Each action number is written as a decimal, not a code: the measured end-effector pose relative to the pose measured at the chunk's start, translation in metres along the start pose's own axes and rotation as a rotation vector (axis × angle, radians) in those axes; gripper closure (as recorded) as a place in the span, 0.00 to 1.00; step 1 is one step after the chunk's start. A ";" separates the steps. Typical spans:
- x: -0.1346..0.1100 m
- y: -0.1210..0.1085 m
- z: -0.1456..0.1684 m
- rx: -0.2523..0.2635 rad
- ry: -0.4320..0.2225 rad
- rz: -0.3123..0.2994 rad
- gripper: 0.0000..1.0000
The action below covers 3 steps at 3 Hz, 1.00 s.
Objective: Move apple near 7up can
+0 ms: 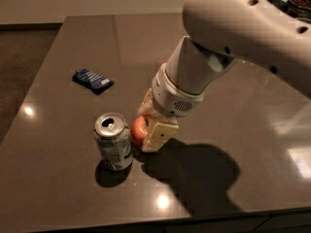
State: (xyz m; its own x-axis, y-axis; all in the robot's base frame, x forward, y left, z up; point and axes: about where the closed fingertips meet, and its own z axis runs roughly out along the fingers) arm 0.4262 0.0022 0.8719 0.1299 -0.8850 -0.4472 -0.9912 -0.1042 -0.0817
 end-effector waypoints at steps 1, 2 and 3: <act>-0.001 0.001 -0.001 0.002 0.001 -0.003 0.36; -0.003 0.001 -0.002 0.004 0.002 -0.006 0.13; -0.004 0.002 -0.003 0.006 0.003 -0.009 0.00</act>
Offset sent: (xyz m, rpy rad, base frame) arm -0.0009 0.0005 0.0015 -0.0006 -0.0034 0.0014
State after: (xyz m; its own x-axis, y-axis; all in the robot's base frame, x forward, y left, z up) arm 0.4237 0.0044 0.8759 0.1385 -0.8853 -0.4438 -0.9898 -0.1092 -0.0912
